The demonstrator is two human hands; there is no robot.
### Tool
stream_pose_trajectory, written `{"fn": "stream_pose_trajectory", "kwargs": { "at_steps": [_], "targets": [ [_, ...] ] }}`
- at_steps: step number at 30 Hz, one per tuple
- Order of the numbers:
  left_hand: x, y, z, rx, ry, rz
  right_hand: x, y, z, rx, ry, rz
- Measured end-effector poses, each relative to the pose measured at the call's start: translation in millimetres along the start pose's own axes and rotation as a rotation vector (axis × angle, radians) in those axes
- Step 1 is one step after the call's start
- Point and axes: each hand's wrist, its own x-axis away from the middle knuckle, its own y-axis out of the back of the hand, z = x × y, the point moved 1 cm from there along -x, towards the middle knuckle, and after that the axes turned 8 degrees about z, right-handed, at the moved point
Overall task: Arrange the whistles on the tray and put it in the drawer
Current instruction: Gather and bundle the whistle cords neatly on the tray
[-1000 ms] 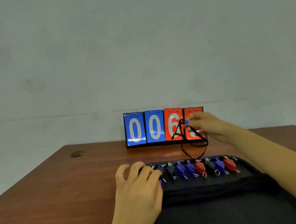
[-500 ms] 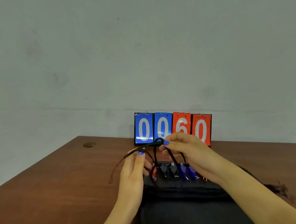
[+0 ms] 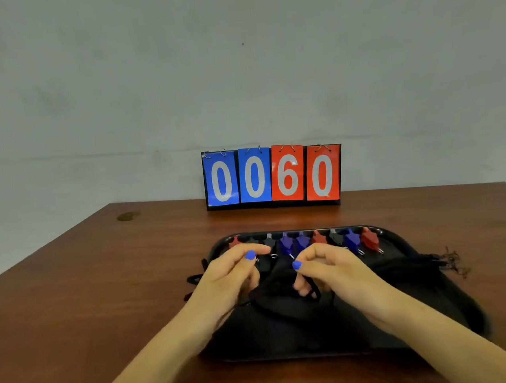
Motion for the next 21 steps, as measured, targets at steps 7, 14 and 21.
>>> {"fn": "stream_pose_trajectory", "kwargs": {
  "at_steps": [7, 14, 21],
  "targets": [
    [7.2, -5.9, 2.0, 0.029, 0.141, 0.186, 4.9, 20.6, -11.6, -0.027, 0.051, -0.136],
    [7.9, -5.9, 3.2, -0.269, 0.109, 0.283, 4.7, 19.6, -11.5, -0.065, 0.100, -0.117],
    [9.1, -5.6, 0.3, -0.273, 0.130, 0.274, 6.4, 17.8, -11.3, -0.115, 0.145, -0.105]
  ]
}}
